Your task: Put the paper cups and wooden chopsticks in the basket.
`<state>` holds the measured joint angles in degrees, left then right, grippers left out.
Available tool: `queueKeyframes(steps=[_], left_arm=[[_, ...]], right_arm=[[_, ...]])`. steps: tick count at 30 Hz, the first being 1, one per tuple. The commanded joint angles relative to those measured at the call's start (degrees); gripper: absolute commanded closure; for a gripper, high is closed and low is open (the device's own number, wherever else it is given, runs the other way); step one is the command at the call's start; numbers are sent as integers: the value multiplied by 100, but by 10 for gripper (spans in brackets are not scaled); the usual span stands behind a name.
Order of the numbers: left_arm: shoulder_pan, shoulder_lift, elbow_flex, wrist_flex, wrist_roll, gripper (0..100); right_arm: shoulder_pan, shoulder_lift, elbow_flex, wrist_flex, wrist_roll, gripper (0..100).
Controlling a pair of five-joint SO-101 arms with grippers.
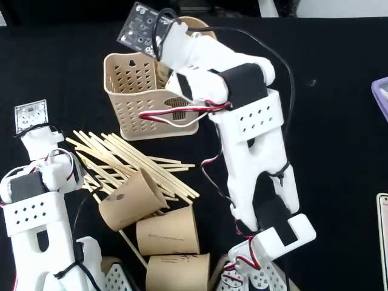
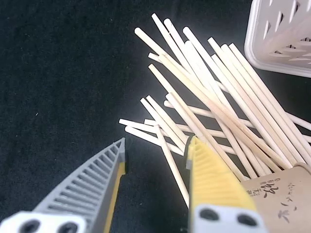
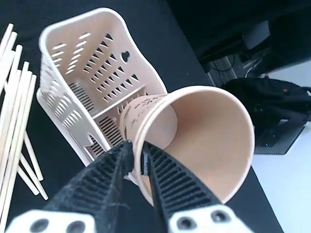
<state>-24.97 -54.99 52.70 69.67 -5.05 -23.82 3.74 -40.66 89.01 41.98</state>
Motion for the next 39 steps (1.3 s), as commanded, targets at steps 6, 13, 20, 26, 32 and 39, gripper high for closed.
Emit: queueKeyframes(steps=[6, 13, 20, 26, 32, 39], left_arm=[[-40, -114, -66, -35, 53, 790], [-40, -114, -66, -35, 53, 790], [-40, -114, -66, -35, 44, 790], [-40, -114, -66, -35, 44, 790], [-40, -114, -66, -35, 44, 790], [-154, -114, -66, -62, 44, 791]], right_arm=[[18, 13, 453, -26, 53, 982], [18, -48, -224, -35, -422, 747], [-18, -48, -1534, 598, -1213, 734], [-35, -145, -1903, 1222, -1275, 734], [-387, -1262, -382, 1222, -1855, 734], [-1442, -3125, 4004, 440, -2567, 731]])
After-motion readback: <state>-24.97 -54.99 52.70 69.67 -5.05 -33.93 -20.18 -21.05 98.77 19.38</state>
